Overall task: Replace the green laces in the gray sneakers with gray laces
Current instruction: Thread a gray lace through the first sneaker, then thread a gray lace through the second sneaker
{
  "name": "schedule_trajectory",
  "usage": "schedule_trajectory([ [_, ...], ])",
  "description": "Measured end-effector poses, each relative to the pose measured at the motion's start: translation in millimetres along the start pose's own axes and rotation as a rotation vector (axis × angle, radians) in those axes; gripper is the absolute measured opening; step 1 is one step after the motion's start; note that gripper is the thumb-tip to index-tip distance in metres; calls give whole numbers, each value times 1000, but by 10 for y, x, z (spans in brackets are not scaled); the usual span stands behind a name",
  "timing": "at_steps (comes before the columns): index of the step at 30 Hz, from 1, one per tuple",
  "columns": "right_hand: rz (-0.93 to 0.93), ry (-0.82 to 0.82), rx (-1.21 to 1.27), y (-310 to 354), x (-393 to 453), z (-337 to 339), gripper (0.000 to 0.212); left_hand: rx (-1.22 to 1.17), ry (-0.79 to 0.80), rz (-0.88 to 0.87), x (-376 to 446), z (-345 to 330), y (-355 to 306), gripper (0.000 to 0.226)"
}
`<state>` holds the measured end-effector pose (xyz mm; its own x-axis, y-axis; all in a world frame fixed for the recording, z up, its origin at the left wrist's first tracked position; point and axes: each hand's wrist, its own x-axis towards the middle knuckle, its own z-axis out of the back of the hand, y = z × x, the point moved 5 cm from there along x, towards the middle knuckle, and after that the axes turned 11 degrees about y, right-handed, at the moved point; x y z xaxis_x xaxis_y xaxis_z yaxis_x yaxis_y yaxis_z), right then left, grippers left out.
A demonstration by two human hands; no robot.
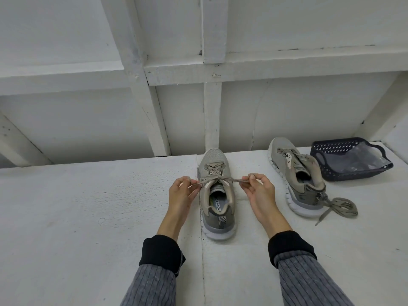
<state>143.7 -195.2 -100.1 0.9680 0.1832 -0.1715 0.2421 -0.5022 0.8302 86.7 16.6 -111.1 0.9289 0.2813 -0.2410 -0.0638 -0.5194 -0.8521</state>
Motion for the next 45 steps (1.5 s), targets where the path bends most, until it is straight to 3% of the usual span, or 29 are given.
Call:
schedule_trajectory([
  [3,28,27,-242,119,-74,65,12,211,-37,-84,-152,-7,-27,11],
  [6,86,4,-610,296,-173,142,31,488,-78,-251,-406,-151,-19,13],
  [10,306,-61,-1118,611,-342,180,34,661,-26,-425,-752,-438,155,14],
  [13,472,-165,-1362,817,-403,314,29,722,-18,-424,-868,-515,299,22],
  [17,385,-291,-1701,859,-362,703,31,798,-102,-445,-963,-570,421,35],
  [21,213,-268,-1746,786,-349,908,39,867,-188,-474,-966,-636,438,40],
  [26,336,-240,-1648,910,-443,704,28,867,-256,-566,-991,-512,164,35],
  [30,432,-145,-1638,766,-558,489,31,917,-323,-614,-989,-239,-72,37],
  [38,439,0,-1654,400,-512,74,32,963,-396,-594,-893,359,-295,39],
  [43,441,-22,-1697,255,-481,62,38,980,-437,-560,-902,329,-161,37],
  [45,469,-20,-1714,245,-471,90,36,1091,-521,-631,-913,204,-96,35],
])
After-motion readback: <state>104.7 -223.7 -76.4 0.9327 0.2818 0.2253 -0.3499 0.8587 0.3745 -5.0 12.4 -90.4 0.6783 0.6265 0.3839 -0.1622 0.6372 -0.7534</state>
